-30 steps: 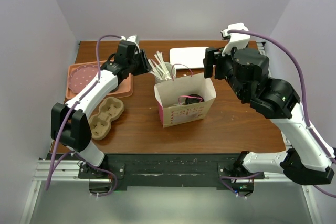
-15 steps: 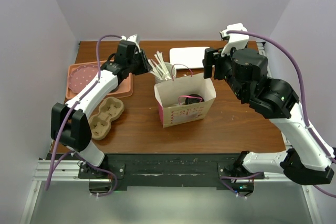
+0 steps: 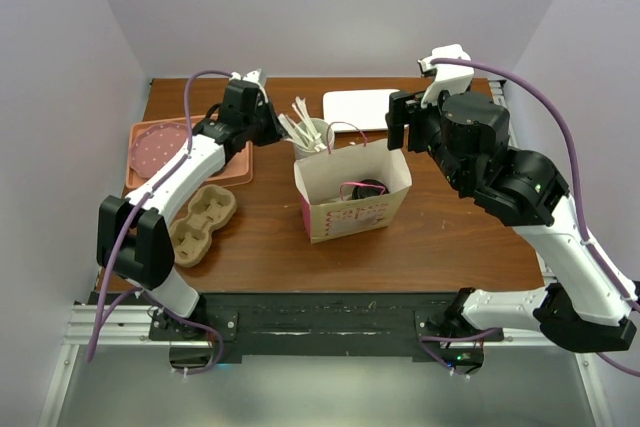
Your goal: Pack the takeout coffee
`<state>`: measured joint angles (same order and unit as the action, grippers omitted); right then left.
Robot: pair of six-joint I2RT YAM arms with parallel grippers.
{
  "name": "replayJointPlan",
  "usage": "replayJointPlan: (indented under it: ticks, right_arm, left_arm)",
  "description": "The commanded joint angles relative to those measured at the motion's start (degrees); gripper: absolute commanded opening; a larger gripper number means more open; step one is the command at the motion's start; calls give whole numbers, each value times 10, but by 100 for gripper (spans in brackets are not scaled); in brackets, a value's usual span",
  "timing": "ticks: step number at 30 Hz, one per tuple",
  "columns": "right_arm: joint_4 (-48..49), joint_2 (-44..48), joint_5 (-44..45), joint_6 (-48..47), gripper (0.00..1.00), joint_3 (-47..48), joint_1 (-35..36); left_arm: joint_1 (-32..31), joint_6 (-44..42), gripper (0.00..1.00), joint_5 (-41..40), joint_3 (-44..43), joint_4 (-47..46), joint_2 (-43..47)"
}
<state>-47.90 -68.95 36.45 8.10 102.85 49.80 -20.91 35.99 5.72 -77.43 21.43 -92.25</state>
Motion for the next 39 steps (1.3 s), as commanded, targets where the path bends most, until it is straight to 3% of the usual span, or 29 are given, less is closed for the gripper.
replayJointPlan:
  ticks: [1,27,39]
  right_arm:
    - [27,5,4,-5,74,2,-1]
    - [23,28,-2,37,74,0,-1]
    - [13,41,35,46,74,5,-1]
  left_arm:
    - [4,7,2,-6,-17,13,30]
    - [4,1,0,-10,-169,159,70]
    - [4,-32,0,-39,-318,284,88]
